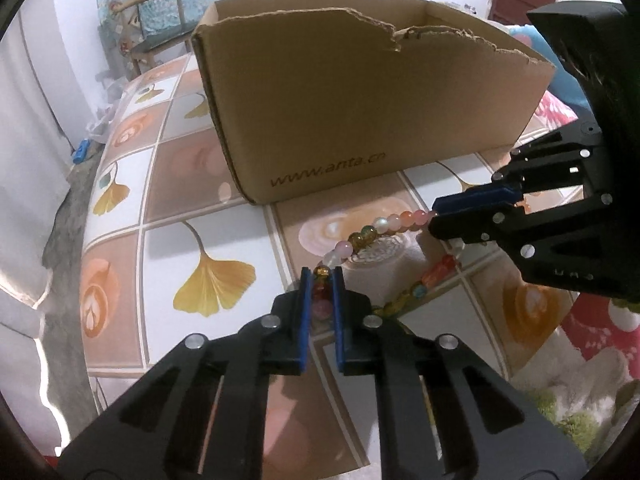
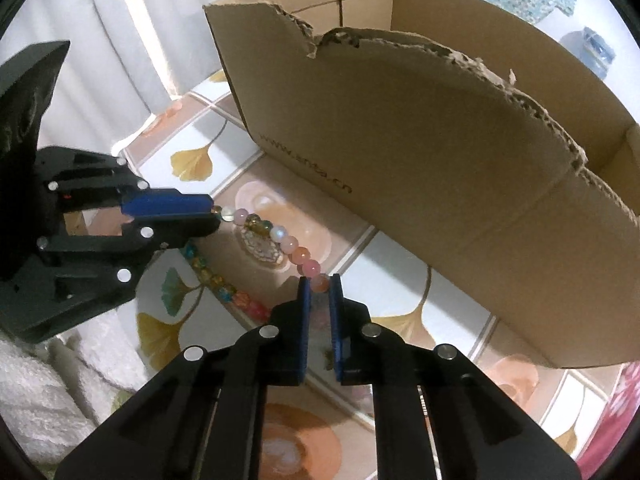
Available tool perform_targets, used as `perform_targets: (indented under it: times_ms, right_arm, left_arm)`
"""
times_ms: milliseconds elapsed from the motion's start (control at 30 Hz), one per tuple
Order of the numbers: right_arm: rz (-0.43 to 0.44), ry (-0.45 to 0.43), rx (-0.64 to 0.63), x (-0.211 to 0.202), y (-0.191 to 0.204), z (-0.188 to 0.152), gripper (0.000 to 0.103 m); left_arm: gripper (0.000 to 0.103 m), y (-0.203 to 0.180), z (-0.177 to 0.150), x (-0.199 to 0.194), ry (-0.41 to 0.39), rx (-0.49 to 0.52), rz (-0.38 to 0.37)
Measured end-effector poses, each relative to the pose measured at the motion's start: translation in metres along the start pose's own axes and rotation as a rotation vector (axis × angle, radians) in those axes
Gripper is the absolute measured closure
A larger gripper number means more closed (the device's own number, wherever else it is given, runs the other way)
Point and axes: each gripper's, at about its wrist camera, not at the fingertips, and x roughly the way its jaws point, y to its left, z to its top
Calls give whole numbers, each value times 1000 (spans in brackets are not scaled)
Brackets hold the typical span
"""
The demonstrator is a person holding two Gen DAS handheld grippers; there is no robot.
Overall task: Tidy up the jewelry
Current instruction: 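Carry the bead bracelet with both grippers and lower it into the box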
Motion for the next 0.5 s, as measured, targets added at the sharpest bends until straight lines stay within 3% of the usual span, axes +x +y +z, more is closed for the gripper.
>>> perform_targets:
  times_ms: [233,500]
  right_arm:
    - [0,-81,60,-16,1,-2,94]
    - [-27,-208,57,-57,13,1,94]
  left_arm:
    - [95,-1,-2,-10,-55,-15,6]
    - [95,-10,11,-64,-207,22,25]
